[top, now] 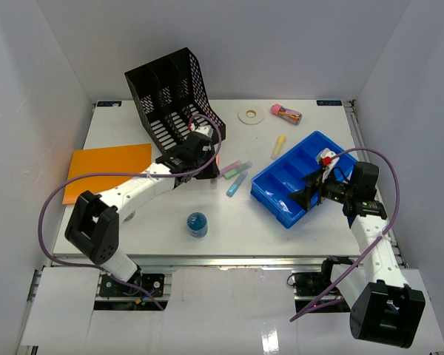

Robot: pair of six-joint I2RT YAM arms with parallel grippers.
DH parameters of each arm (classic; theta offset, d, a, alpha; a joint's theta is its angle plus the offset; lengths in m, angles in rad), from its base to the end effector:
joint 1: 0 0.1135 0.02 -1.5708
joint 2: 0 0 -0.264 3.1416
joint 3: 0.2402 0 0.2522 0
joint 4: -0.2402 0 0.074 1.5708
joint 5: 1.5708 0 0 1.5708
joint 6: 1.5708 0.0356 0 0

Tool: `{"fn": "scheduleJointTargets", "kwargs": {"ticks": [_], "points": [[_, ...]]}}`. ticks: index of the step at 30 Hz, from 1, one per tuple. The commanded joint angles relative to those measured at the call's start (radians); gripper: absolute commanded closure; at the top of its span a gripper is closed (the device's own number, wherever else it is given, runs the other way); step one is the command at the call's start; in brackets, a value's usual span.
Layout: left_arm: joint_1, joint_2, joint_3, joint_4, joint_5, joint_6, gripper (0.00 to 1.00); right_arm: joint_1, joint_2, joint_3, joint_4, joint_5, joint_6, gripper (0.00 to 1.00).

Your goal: Organize the desk

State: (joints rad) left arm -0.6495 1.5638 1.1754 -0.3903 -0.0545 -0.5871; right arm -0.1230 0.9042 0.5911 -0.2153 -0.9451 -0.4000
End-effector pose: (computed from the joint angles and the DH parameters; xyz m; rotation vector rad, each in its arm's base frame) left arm 0.2764 -0.2075 0.2633 0.0478 2.4132 -0.5314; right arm 0.1923 0.0053 0.2548 -0.7902 1.7508 0.6366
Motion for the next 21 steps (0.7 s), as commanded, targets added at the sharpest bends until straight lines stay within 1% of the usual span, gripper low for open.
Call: {"fn": "scheduleJointTargets", "kwargs": {"ticks": [1,4,9,12,16,21], "points": [[-0.018,-0.038,-0.06,0.29,0.252,-0.301,1.0,0.002,-0.019,0.031,0.004,0.008,0.004,0.06],[-0.062,0.004,-0.065,0.427,0.279,-0.447,1.0,0.002,-0.02,0.035,0.007,0.043,0.015,0.05],[-0.156,0.117,-0.009,0.527,0.225,-0.66,1.0,0.0,-0.022,0.039,0.01,0.089,0.027,0.05],[-0.2,0.185,0.023,0.528,0.141,-0.707,1.0,0.001,-0.022,0.041,0.011,0.097,0.029,0.05],[-0.255,0.236,0.058,0.519,0.009,-0.749,1.0,-0.001,-0.025,0.043,0.011,0.1,0.035,0.05],[-0.301,0.288,0.122,0.446,-0.084,-0.774,1.0,-0.001,-0.028,0.042,0.012,0.099,0.039,0.05]]}}
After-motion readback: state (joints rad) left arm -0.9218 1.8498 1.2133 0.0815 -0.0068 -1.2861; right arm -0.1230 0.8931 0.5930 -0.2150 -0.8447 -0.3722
